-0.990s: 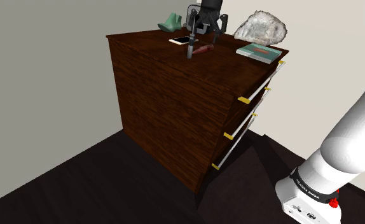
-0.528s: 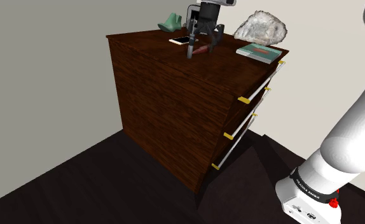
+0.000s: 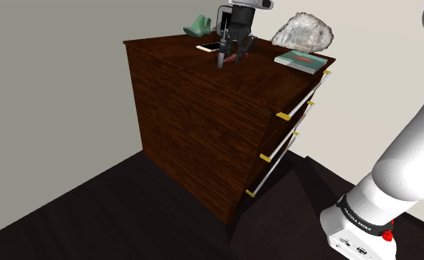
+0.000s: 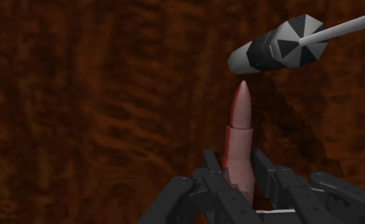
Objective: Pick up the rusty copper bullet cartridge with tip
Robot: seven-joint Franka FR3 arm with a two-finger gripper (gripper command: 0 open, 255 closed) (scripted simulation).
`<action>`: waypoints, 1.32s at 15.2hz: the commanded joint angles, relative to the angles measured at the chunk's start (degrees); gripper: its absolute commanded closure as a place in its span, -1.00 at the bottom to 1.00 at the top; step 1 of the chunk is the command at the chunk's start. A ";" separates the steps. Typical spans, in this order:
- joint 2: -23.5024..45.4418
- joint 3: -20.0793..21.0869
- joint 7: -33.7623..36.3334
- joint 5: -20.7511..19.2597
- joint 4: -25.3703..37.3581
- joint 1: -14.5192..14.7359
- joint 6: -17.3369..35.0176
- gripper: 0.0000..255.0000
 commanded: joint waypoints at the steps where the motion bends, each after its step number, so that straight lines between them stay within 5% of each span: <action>1: 0.06 0.01 0.01 0.00 -0.07 0.01 0.01 1.00; 20: 3.83 0.34 1.75 -1.04 16.70 0.80 -13.03 1.00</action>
